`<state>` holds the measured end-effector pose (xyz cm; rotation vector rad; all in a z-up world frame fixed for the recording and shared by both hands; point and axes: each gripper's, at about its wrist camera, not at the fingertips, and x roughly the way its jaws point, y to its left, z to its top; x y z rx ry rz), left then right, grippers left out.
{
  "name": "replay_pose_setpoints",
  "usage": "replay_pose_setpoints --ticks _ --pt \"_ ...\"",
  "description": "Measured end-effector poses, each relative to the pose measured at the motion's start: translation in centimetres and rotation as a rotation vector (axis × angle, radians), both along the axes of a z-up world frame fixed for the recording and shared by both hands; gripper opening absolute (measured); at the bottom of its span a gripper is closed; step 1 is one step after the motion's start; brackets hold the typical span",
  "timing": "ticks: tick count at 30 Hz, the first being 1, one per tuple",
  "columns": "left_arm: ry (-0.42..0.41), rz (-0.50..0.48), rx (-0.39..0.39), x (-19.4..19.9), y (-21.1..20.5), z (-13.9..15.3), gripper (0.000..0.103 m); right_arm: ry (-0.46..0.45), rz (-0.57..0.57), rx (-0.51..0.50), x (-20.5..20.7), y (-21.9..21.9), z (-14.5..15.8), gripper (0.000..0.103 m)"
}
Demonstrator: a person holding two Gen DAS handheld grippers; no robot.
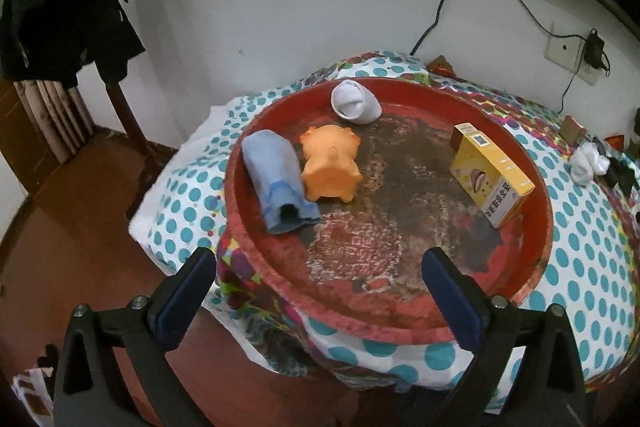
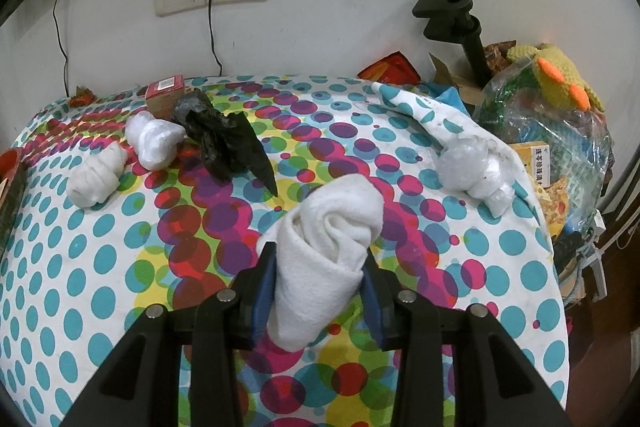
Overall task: Organize objects
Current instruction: 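Lift the left gripper away from the tray, then carry the white towel onto the red tray and open the right gripper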
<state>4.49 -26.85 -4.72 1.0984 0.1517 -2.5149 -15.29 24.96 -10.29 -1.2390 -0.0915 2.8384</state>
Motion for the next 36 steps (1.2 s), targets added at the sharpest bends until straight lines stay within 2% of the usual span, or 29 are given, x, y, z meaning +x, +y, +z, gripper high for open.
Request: replay_pose_setpoints --ticks 7,9,11,14,17,23,30,36 --pt "0.024 -0.012 0.0 0.8 -0.5 0.0 0.103 0.017 -0.016 -0.034 1.4 -1.4 1.8 0.039" --pt "0.024 -0.021 0.007 0.7 -0.5 -0.1 0.103 0.023 0.011 -0.019 2.2 -2.7 2.3 0.039" --pt "0.015 -0.023 -0.006 0.7 -0.5 -0.3 0.103 0.027 0.048 -0.033 2.9 -4.0 2.9 0.039" --pt "0.013 -0.021 0.015 0.6 -0.6 -0.5 0.103 0.03 0.109 -0.057 3.9 -6.6 3.9 0.039" --pt "0.022 -0.023 0.034 0.7 -0.8 -0.4 0.103 0.037 0.192 -0.063 4.7 -10.2 5.1 0.039" --pt "0.009 -0.024 0.008 0.6 -0.7 -0.6 0.103 0.044 0.378 -0.09 6.6 -18.5 6.8 0.039" --pt "0.026 -0.024 0.028 0.9 -1.1 -0.1 0.103 0.028 0.578 -0.1 8.7 -27.9 7.9 0.039" --pt "0.037 0.004 0.021 1.3 -2.1 0.4 0.103 0.005 0.694 -0.082 10.3 -33.8 7.9 0.039"
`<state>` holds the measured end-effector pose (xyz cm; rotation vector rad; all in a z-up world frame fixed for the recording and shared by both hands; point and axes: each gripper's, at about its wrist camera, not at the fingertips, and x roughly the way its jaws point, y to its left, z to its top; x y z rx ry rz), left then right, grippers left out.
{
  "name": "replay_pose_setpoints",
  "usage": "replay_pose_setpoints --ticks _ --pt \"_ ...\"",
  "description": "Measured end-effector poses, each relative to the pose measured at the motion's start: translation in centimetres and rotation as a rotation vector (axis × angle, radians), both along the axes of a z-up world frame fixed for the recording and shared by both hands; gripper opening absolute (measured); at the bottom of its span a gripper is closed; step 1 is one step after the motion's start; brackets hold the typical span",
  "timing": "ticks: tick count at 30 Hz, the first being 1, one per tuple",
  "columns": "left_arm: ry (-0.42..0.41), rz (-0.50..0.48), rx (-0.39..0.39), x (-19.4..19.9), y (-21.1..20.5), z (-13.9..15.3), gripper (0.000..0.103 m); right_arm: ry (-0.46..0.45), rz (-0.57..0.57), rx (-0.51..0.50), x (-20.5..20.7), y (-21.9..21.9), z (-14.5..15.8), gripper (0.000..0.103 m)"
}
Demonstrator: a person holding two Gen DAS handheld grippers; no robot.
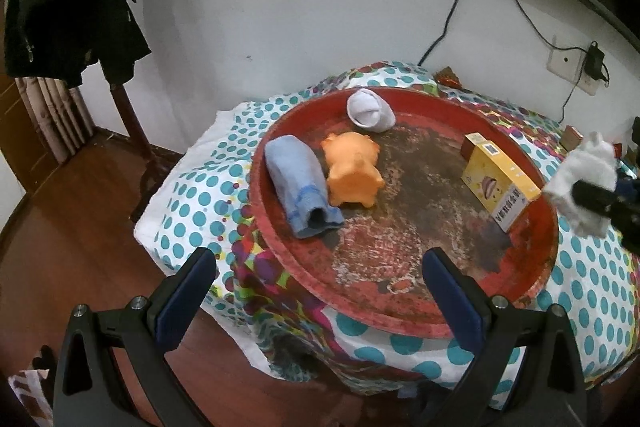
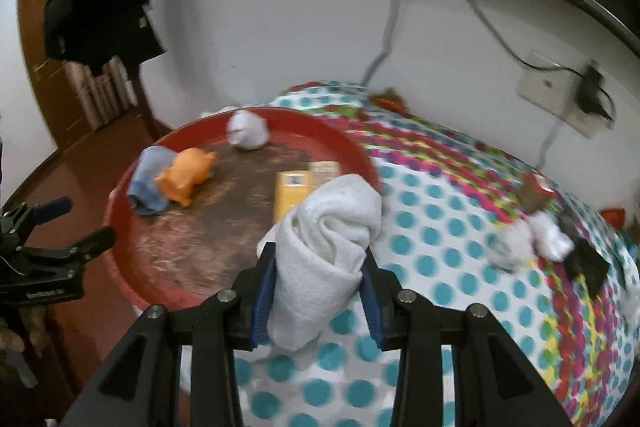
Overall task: Organize objects
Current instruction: 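Carry the white towel onto the red tray and open the right gripper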
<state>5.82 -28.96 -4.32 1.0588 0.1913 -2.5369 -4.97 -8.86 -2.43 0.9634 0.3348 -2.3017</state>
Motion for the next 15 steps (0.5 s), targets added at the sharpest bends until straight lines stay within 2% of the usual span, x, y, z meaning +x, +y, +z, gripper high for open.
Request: replay_pose_setpoints --ticks 7,15 --pt "0.014 0.049 0.01 0.6 -1.5 0.5 0.103 -0.021 0.065 0.028 0.7 -4.4 -1.0 0.039" --pt "0.014 0.107 0.031 1.2 -3.5 0.5 0.103 -0.031 0.082 0.061 0.0 -7.5 -2.0 0.039"
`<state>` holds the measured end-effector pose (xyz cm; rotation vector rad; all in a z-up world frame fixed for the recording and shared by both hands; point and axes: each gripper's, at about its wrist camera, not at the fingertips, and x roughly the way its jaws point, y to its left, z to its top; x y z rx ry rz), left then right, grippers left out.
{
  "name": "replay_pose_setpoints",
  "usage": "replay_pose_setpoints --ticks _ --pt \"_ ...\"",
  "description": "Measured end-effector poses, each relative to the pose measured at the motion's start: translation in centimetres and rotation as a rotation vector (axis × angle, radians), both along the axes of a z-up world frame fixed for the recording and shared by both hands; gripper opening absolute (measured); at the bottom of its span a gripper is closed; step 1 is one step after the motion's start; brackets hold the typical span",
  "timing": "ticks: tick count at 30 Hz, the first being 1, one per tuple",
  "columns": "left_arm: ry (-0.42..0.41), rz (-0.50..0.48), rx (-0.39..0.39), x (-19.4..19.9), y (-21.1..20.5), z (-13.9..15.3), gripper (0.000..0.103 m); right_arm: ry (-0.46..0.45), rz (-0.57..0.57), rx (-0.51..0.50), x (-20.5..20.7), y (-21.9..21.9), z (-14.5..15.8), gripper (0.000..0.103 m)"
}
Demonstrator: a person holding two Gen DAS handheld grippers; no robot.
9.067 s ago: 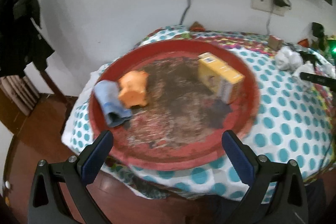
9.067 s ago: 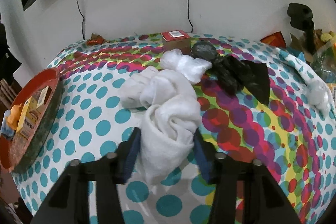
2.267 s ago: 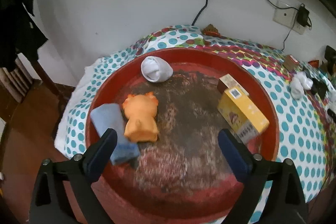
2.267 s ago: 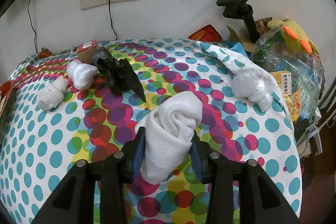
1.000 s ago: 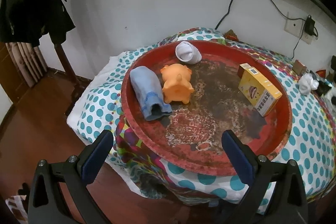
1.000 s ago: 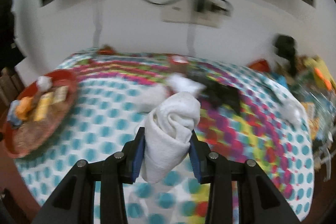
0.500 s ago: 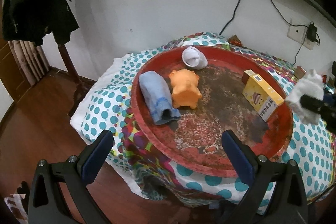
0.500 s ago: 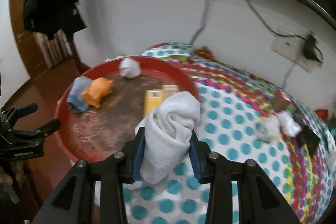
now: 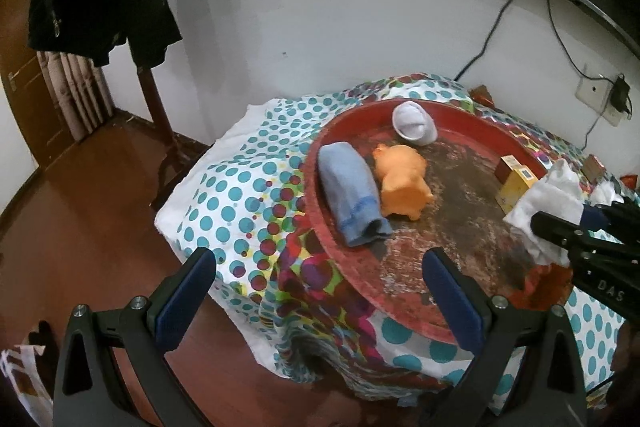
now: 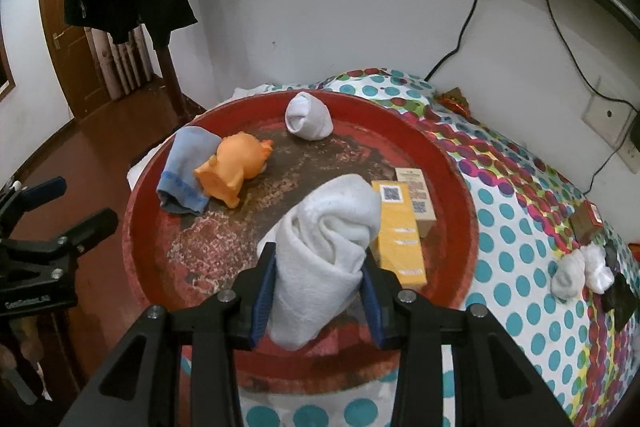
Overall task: Organize objects
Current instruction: 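Carry the white towel onto the red tray and open the right gripper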
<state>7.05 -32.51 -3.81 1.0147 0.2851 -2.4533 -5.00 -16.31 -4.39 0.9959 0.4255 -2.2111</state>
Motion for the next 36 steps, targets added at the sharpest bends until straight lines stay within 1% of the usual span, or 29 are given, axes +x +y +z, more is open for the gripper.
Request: replay_pose_setpoints --ticks 4,11,16,20,22,26,30,33,36 --pt "0.002 0.02 0.018 0.3 -1.0 -0.1 0.103 -0.01 0.006 0.013 -0.4 -1.3 -0.6 0.039" --pt "0.0 0.031 0.048 0.4 -1.6 -0.5 0.103 -0.024 0.009 0.032 -0.7 -2.1 -1.9 0.041" --pt "0.003 0.024 0.038 0.3 -1.4 -0.4 0.103 -0.031 0.005 0.041 -0.9 -2.3 -2.4 0.041" --pt "-0.004 0.018 0.038 0.1 -1.1 -0.6 0.103 -0.039 -0.011 0.039 -1.2 -1.9 -2.5 0.048" --pt "-0.006 0.014 0.038 0.0 -1.1 -0.7 0.103 -0.029 -0.014 0.032 -1.2 -1.6 -2.2 0.056" --pt "-0.008 0.007 0.024 -0.1 -0.7 -0.7 0.103 -0.02 -0.016 0.022 -1.0 -1.0 -1.5 0.059" --pt "-0.008 -0.001 0.007 -0.1 -0.3 -0.6 0.103 -0.007 -0.026 -0.028 -0.5 0.6 -0.1 0.059" --pt "-0.009 -0.007 0.006 -0.2 -0.1 -0.7 0.103 0.004 -0.063 -0.063 -0.5 3.3 1.0 0.059" --pt "-0.017 -0.016 -0.003 -0.4 0.3 -0.7 0.103 0.012 -0.112 -0.07 -1.3 6.5 1.6 0.06"
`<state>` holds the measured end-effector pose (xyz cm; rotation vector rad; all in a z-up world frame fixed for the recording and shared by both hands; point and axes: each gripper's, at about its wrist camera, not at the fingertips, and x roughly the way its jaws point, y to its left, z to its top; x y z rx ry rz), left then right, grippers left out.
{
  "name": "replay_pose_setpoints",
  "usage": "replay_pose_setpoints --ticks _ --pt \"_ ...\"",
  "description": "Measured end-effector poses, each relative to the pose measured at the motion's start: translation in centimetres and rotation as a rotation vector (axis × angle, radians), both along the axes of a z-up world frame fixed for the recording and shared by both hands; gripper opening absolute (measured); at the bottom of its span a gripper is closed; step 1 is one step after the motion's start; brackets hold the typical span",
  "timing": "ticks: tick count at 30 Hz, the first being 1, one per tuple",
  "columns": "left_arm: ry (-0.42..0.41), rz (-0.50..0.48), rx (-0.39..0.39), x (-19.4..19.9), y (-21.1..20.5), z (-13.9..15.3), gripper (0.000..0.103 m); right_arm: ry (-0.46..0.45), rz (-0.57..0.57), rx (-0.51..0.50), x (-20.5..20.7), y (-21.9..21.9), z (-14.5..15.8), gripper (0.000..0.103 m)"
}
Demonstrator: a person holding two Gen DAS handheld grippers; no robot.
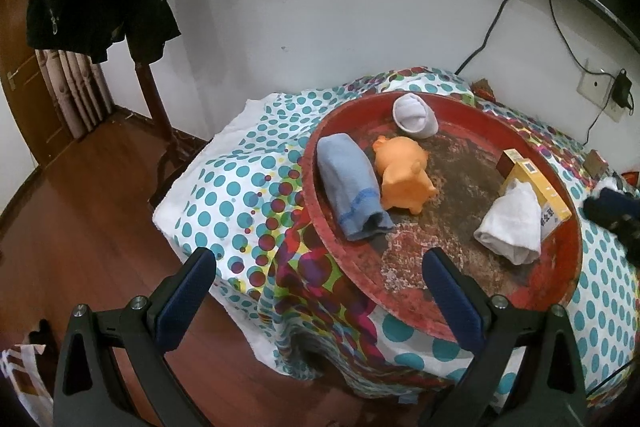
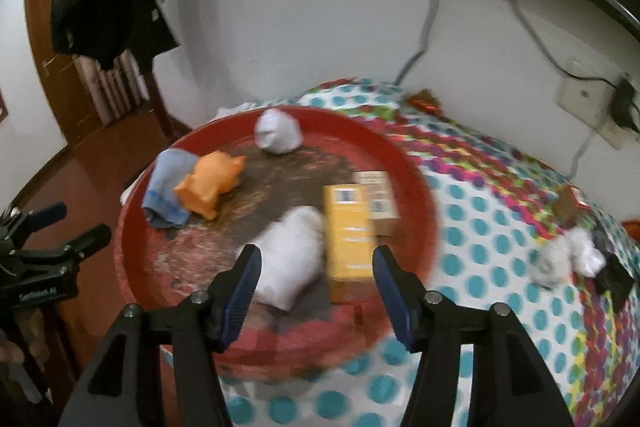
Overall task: Organize objects
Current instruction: 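Grasp the clear plastic bag on the bedspread with the right gripper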
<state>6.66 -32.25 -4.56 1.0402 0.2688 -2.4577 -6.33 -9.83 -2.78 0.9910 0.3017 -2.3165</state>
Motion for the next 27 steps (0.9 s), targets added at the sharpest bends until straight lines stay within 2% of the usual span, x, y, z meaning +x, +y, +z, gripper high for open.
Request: replay_pose_setpoints --ticks 10,14,19,27 --pt "-0.02 -0.049 -0.035 -0.6 1.7 -0.1 0.103 0.037 -0.25 0.056 -6.4 13.7 0.7 0.06" --pt "-0.024 -0.066 -0.025 -0.8 2.2 -0.1 0.103 0.065 -0.293 0.123 -9.3 17.5 -0.3 0.06" --pt "-0.054 -0.096 -0.064 -1.4 3.8 -0.3 0.103 0.05 -0.299 0.145 -13.3 20.4 -2.3 0.06" --pt "-0.042 -0.229 -0.069 -3.1 8.3 1.5 0.103 0.032 -0.258 0.199 -17.8 20.5 -4.8 0.06"
